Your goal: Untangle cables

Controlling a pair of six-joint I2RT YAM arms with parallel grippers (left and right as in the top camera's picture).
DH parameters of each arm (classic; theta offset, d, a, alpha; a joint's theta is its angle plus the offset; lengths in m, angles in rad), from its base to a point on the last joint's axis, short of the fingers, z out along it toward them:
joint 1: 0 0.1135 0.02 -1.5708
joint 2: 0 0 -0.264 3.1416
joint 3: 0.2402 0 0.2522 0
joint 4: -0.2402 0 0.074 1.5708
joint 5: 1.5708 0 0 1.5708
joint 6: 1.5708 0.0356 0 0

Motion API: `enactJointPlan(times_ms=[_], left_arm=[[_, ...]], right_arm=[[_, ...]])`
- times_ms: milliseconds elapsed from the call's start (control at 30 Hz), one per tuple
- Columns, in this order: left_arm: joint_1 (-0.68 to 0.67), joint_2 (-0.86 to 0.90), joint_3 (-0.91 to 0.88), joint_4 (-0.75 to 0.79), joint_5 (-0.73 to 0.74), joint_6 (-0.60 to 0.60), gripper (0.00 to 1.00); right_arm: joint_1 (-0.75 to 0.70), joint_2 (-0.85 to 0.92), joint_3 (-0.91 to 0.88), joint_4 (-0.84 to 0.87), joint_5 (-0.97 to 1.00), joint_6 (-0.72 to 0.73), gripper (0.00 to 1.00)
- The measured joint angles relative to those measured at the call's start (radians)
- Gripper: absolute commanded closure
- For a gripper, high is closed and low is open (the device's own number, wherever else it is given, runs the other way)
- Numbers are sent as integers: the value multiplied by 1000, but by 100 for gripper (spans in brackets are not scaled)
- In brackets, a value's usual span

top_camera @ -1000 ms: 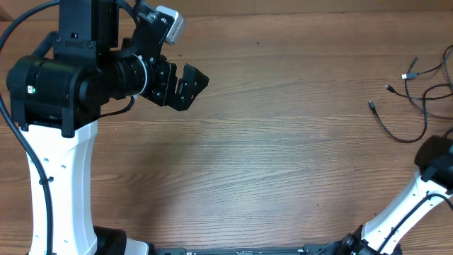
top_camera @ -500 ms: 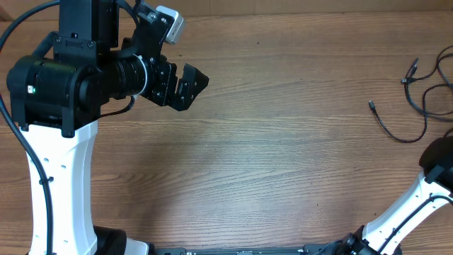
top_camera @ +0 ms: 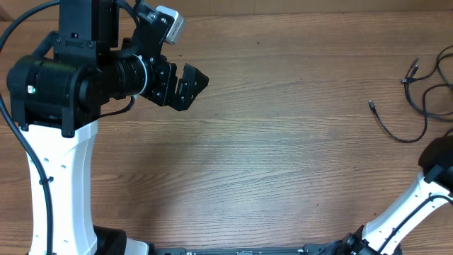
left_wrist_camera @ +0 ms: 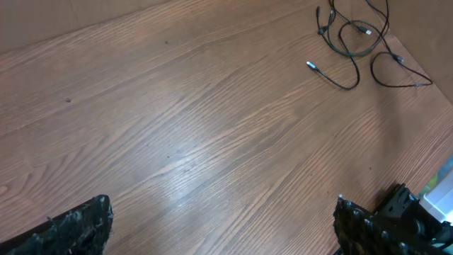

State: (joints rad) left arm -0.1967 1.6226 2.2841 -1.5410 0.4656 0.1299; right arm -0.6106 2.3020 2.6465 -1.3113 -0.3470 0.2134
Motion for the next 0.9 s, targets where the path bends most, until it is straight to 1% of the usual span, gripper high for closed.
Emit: enactJointPlan(times_ms=[167, 267, 433, 600, 900], left_arm=[[0, 0, 0, 0, 0, 0, 0], [0, 0, 0, 0, 0, 0, 0], [0, 0, 0, 0, 0, 0, 0], [0, 0, 0, 0, 0, 0, 0], [0, 0, 0, 0, 0, 0, 1]], right_arm=[[68, 0, -29, -60, -23, 0, 0], [133, 0, -31, -86, -31, 2, 0], [263, 0, -31, -100, -40, 3, 0], [392, 0, -31, -155, -43, 3, 0], [588, 0, -31, -156, -46, 3, 0]])
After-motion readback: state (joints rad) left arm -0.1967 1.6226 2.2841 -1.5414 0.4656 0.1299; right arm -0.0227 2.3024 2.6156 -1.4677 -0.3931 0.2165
